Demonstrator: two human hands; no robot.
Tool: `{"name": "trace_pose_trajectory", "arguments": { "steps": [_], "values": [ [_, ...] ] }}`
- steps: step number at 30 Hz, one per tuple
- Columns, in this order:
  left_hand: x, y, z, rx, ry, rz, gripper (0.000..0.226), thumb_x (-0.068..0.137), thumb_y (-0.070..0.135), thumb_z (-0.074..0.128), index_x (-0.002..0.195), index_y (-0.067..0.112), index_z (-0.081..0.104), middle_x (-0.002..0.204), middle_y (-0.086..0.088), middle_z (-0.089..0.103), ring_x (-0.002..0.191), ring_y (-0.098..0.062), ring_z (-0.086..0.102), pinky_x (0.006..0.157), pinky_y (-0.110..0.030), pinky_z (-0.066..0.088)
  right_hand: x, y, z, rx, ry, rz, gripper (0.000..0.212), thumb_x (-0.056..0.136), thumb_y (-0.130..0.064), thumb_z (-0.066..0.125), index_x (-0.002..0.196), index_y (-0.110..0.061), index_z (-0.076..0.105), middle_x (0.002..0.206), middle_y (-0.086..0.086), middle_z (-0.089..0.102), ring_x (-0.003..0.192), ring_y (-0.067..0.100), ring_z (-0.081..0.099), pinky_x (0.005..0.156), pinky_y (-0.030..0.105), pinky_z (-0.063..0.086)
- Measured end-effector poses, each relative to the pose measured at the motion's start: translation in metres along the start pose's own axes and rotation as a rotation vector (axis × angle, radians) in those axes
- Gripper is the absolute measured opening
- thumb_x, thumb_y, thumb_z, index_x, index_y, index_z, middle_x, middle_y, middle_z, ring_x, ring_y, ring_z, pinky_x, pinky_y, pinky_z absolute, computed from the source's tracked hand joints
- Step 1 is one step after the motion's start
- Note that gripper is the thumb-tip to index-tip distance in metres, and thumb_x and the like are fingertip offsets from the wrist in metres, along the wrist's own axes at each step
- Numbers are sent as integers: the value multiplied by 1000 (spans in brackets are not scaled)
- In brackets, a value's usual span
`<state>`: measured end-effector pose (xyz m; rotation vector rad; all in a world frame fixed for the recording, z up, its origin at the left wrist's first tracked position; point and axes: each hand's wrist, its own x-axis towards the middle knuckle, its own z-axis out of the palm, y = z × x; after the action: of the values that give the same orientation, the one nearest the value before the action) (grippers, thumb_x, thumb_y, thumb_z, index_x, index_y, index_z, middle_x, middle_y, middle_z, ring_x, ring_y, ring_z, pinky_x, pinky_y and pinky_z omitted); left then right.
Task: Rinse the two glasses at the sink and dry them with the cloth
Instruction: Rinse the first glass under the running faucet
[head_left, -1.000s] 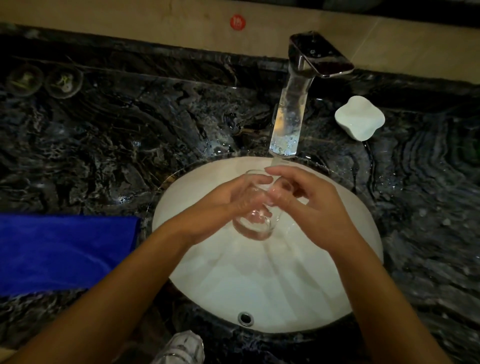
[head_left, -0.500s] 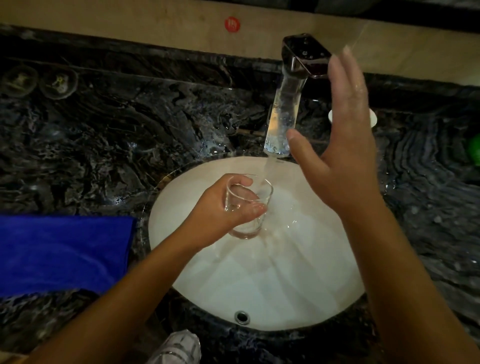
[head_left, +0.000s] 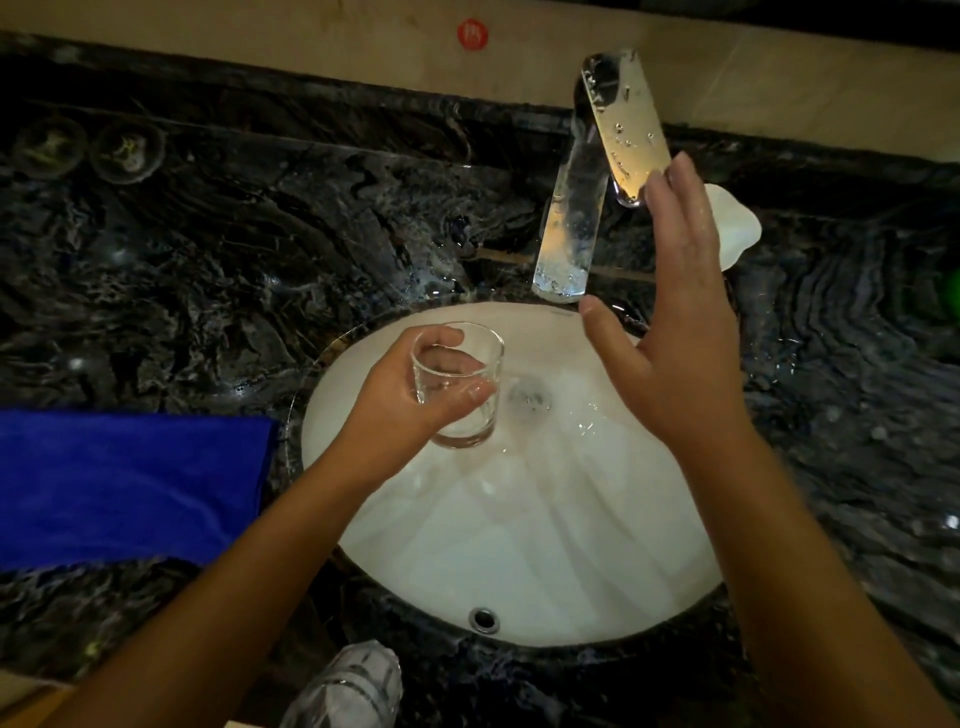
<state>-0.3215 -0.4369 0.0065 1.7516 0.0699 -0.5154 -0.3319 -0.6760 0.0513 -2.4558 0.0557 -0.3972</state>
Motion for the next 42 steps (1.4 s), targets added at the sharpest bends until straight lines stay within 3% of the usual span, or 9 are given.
{"name": "trace_pose_trajectory", "arguments": {
  "steps": [5,9,16,21,25,31,34,37,42],
  "values": [
    [-10,9,-6,26,76,15,60,69,38,87,119,16,63,94,15,77,92,1,71,74,-12,53,-3,-9,-7,23,-7,37,78,94,-24,67,159,-8,26,169,11,17,157,18,16,123,25,19],
    [-27,26,-21,38,119,43,65,65,46,83,120,19,61,98,20,76,95,-1,72,78,-16,55,-16,-30,-15,69,48,62,68,93,-19,66,154,-8,38,164,12,29,152,23,28,121,24,21],
    [-69,54,-67,43,340,66,61,72,45,86,119,19,57,103,14,74,100,-4,71,87,-26,56,-74,-57,-11,88,-198,89,61,93,-29,59,151,-17,43,163,1,34,147,18,33,110,3,14],
    [-90,59,-106,129,434,109,54,82,9,83,125,1,52,101,8,73,95,3,70,86,-19,55,-109,-66,-4,109,-324,151,57,96,-33,58,151,-28,42,162,-8,35,147,16,34,107,28,31],
    [-94,53,-137,163,410,125,60,81,11,85,128,2,48,113,-4,71,100,0,70,89,-19,56,-142,-80,5,83,-420,176,60,98,-35,60,153,-30,39,163,-10,34,151,14,30,114,34,33],
    [-110,36,-170,200,304,145,61,80,14,86,128,8,48,113,6,70,104,-2,70,93,-21,55,-188,-110,18,38,-402,282,60,94,-44,52,151,-29,43,161,-6,39,149,15,34,114,29,29],
    [-128,19,-181,204,238,131,65,78,19,88,129,8,49,116,2,70,107,-8,70,98,-31,56,-212,-120,24,12,-365,353,59,93,-42,54,149,-25,48,159,-3,42,146,17,38,114,29,29],
    [-150,0,-186,216,188,99,70,73,28,91,128,14,50,119,-3,70,111,-14,69,102,-44,54,-236,-122,27,-7,-336,394,55,94,-34,58,147,-19,51,156,4,47,143,24,43,115,37,32],
    [-190,-27,-184,190,160,66,71,71,38,90,127,23,48,120,1,70,113,-15,69,103,-49,54,-292,-99,28,-243,-364,382,52,93,-34,54,141,-13,56,152,11,52,145,33,42,116,52,36]
  ]
}}
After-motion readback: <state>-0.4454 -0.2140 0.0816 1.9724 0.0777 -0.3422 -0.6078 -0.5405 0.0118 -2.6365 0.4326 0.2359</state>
